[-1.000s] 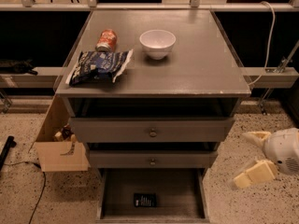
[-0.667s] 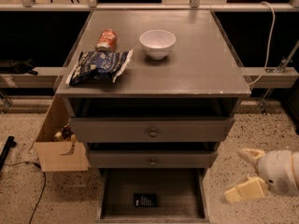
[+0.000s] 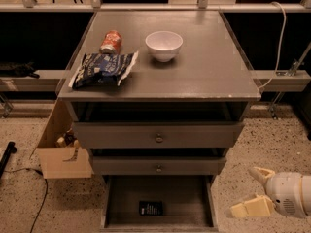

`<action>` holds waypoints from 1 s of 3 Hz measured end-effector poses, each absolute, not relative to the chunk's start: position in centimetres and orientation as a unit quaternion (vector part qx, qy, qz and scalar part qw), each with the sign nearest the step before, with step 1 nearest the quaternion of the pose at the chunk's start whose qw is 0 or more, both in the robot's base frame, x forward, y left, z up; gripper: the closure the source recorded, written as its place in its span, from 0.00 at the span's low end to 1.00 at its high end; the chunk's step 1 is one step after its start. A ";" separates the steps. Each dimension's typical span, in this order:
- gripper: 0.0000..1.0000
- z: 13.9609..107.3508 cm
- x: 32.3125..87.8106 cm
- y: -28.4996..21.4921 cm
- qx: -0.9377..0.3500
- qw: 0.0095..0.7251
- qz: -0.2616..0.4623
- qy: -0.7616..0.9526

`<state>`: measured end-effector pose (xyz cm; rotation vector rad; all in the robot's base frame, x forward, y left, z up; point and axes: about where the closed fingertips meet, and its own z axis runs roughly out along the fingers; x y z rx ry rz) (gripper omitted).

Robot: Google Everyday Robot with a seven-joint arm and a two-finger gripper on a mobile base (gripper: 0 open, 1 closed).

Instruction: Pick rxbar blueberry from bottom drawer and place on counter

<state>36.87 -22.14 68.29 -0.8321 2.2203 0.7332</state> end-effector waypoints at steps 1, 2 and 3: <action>0.00 67.1 37.9 -21.2 -0.291 0.341 0.254 0.857; 0.00 63.1 41.4 -21.3 -0.232 0.345 0.241 0.877; 0.00 58.5 44.3 -22.3 -0.167 0.358 0.233 0.889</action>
Offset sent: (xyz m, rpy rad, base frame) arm 0.1045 0.0000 -0.1260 0.0194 0.0803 -0.4005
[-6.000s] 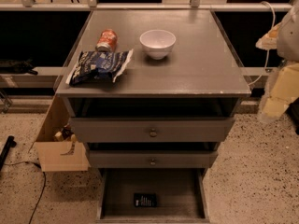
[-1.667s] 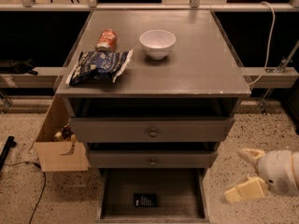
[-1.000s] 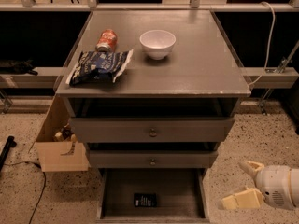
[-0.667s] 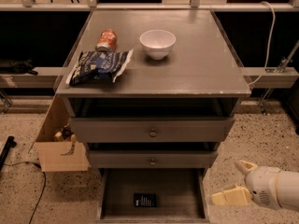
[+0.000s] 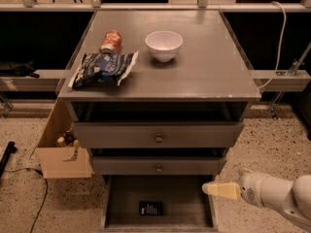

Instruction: Pick rxbar blueberry from bottom drawer and place on counter

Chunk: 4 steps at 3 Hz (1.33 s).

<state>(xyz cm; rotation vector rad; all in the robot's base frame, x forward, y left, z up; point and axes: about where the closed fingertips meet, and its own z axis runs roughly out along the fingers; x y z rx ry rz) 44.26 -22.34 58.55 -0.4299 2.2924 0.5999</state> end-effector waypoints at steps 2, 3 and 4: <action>0.00 56.5 45.2 -24.6 -0.131 0.392 0.208 0.887; 0.00 55.8 44.8 -23.0 -0.165 0.377 0.216 0.886; 0.00 53.7 46.1 -21.7 -0.214 0.375 0.218 0.875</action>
Offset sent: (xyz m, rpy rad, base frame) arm 0.0089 -0.0180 -0.0174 -0.0030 -0.0467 -0.0807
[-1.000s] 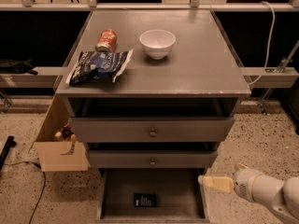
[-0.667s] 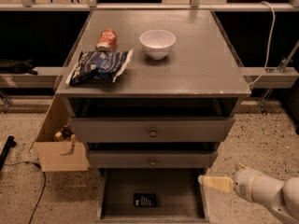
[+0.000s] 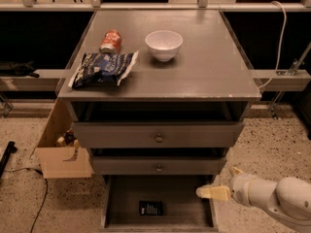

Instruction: Pick rxbar blueberry from bottom drawer and place on counter

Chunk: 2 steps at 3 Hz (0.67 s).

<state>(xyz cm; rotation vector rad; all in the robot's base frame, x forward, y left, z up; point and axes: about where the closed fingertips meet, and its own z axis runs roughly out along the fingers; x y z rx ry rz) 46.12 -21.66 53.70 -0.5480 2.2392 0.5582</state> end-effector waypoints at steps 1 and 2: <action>0.00 50.1 48.0 -21.3 -0.243 0.398 0.212 0.859; 0.00 48.7 48.3 -21.0 -0.250 0.403 0.212 0.854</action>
Offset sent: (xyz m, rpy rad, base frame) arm 0.0205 0.0040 -0.0392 -0.0181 -0.0742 0.0444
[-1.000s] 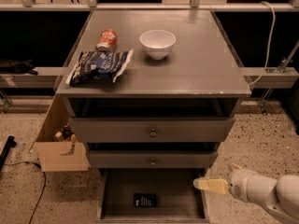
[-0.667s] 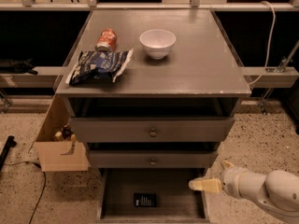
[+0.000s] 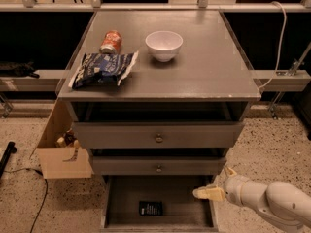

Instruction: Pick rxbar blueberry from bottom drawer and place on counter

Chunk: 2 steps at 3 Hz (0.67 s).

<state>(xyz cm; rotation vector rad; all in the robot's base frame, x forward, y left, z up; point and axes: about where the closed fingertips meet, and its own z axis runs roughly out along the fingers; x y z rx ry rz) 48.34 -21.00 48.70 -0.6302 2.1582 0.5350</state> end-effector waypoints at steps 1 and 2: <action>0.00 48.9 48.3 -20.5 -0.263 0.411 0.241 0.839; 0.00 47.4 48.6 -19.0 -0.274 0.430 0.279 0.814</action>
Offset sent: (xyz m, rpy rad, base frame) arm 0.0033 0.0452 -0.0586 0.2574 -0.0922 0.1613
